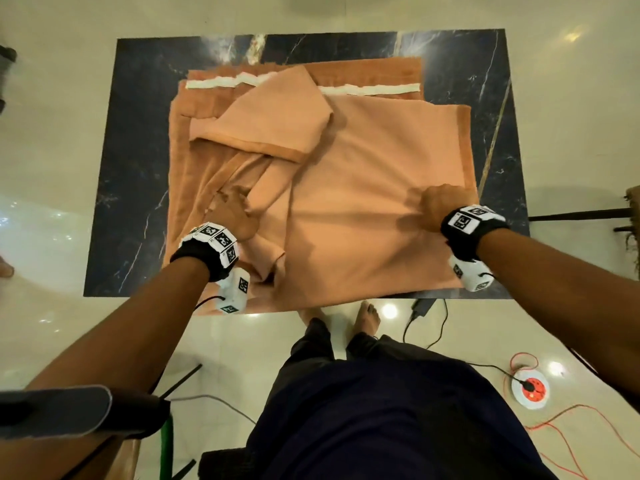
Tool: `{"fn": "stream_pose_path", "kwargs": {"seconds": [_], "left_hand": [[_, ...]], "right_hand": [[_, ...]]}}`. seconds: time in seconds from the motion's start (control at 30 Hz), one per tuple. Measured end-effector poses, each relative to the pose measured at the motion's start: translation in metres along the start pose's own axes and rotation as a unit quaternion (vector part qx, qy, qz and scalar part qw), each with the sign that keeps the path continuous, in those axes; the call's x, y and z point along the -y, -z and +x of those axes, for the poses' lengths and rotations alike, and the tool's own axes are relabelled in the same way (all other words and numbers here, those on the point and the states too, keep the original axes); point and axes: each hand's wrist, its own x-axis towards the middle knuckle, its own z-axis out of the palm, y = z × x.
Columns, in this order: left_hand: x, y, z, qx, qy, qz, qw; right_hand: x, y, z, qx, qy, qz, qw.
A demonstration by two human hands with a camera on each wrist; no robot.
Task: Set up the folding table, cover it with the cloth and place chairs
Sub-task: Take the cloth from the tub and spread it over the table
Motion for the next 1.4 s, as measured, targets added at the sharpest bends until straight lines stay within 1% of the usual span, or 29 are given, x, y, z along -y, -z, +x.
{"fn": "stream_pose_path", "kwargs": {"seconds": [0.03,0.1,0.17,0.23,0.3,0.4,0.43,0.5,0.53,0.6,0.67,0.73,0.83,0.9,0.97,1.03,1.1,1.13,1.17,1.27,1.33,1.4], "left_hand": [[0.000,0.001,-0.003,0.012,-0.007,-0.012,1.000],[0.003,0.002,-0.010,0.015,-0.030,-0.024,0.999],[0.003,0.007,-0.019,-0.010,-0.066,-0.021,0.998],[0.009,0.011,-0.026,-0.038,-0.094,-0.028,0.994],[0.021,0.012,-0.026,-0.042,-0.103,-0.041,0.993],[0.038,0.011,-0.015,-0.064,-0.103,-0.067,0.990],[0.039,0.012,-0.012,-0.071,-0.108,-0.060,0.990],[0.042,0.011,-0.005,-0.067,-0.112,0.000,0.992],[0.044,0.010,-0.003,-0.068,-0.099,0.031,0.992],[0.050,0.008,-0.003,-0.086,-0.049,0.066,0.993],[0.055,0.005,-0.003,-0.116,0.008,0.068,0.991],[0.059,0.009,-0.003,-0.137,0.048,0.055,0.988],[0.072,0.019,0.004,-0.127,0.060,0.033,0.990],[0.085,0.025,0.010,-0.117,0.055,0.067,0.989],[0.106,0.034,0.014,-0.118,0.067,0.100,0.986],[0.144,0.045,0.016,-0.111,0.110,0.083,0.984],[0.203,0.053,0.018,-0.075,0.152,0.046,0.984],[0.232,0.059,0.019,-0.067,0.175,0.046,0.981],[0.262,0.058,0.020,-0.071,0.189,0.062,0.977],[0.331,0.060,0.023,-0.098,0.236,0.107,0.961],[0.347,0.063,0.021,-0.098,0.276,0.102,0.951],[0.325,0.074,0.015,-0.119,0.290,0.077,0.946]], "right_hand": [[-0.007,0.002,-0.002,0.001,-0.008,-0.006,1.000],[-0.008,0.008,-0.007,0.003,-0.006,-0.028,1.000],[0.002,0.012,-0.008,-0.007,0.001,-0.055,0.998],[0.020,0.015,-0.007,-0.032,0.013,-0.053,0.998],[0.042,0.017,-0.003,-0.050,0.049,0.005,0.998],[0.081,0.020,0.003,-0.034,0.132,0.084,0.987],[0.095,0.019,0.006,-0.024,0.153,0.094,0.984],[0.117,0.014,0.010,0.008,0.174,0.090,0.981],[0.125,0.010,0.012,0.016,0.172,0.078,0.982],[0.133,0.002,0.016,0.012,0.157,0.051,0.986],[0.136,0.000,0.019,0.001,0.151,0.035,0.988],[0.138,0.003,0.022,0.000,0.151,0.025,0.988],[0.143,0.011,0.025,-0.021,0.148,-0.011,0.989],[0.147,0.014,0.025,-0.037,0.145,-0.034,0.988],[0.151,0.015,0.025,-0.045,0.138,-0.054,0.988],[0.154,0.014,0.025,-0.044,0.130,-0.062,0.989],[0.156,0.015,0.024,-0.039,0.124,-0.066,0.989],[0.158,0.016,0.025,-0.040,0.119,-0.071,0.989],[0.156,0.016,0.024,-0.037,0.114,-0.073,0.990],[0.157,0.017,0.023,-0.031,0.108,-0.071,0.991],[0.160,0.020,0.021,-0.028,0.106,-0.075,0.991],[0.163,0.023,0.023,-0.023,0.098,-0.068,0.993]]}}
